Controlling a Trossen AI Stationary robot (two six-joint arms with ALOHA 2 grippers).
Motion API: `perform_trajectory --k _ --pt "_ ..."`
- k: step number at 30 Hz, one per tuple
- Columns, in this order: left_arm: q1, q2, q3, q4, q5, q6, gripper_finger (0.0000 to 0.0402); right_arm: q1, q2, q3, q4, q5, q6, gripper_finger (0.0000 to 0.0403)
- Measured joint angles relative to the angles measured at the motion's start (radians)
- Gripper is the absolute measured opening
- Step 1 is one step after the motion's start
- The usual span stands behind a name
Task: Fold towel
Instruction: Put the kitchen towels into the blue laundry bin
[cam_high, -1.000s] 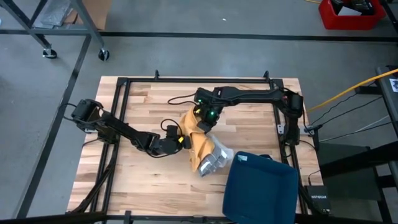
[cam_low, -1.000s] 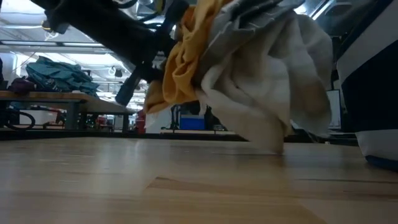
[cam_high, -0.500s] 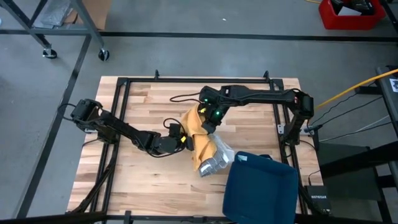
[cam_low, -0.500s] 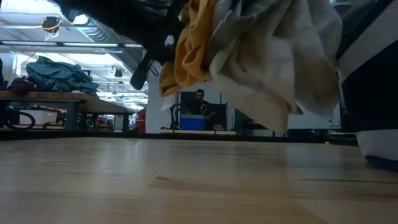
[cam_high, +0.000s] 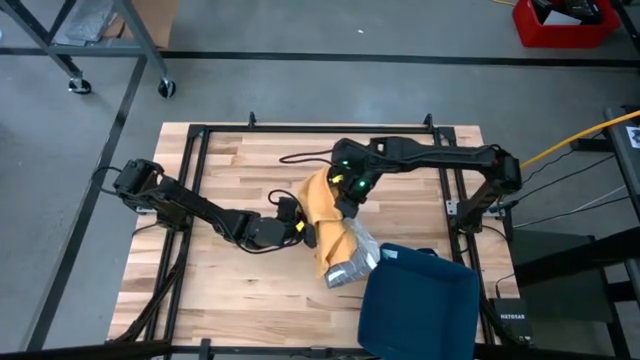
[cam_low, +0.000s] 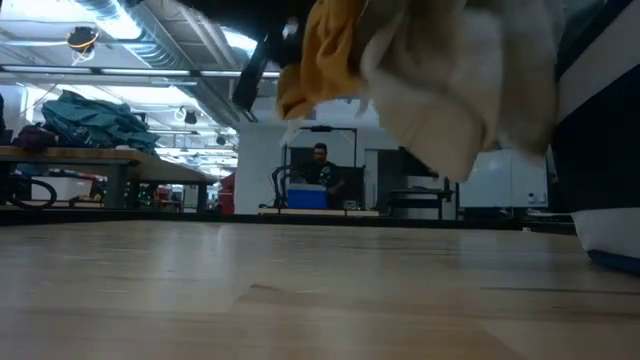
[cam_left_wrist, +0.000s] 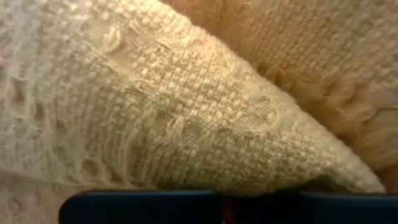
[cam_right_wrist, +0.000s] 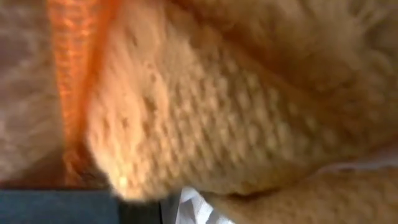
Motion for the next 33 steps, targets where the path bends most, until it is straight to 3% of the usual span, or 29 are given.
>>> perform_trajectory --k 19,33 --pt "-0.054 0.007 0.138 -0.033 0.013 0.133 0.0003 0.105 -0.112 0.002 0.015 0.072 0.092 0.0179" --pt "-0.084 0.197 0.374 -0.028 0.118 0.166 0.0003 0.261 -0.198 0.005 -0.015 0.247 0.196 0.0179"
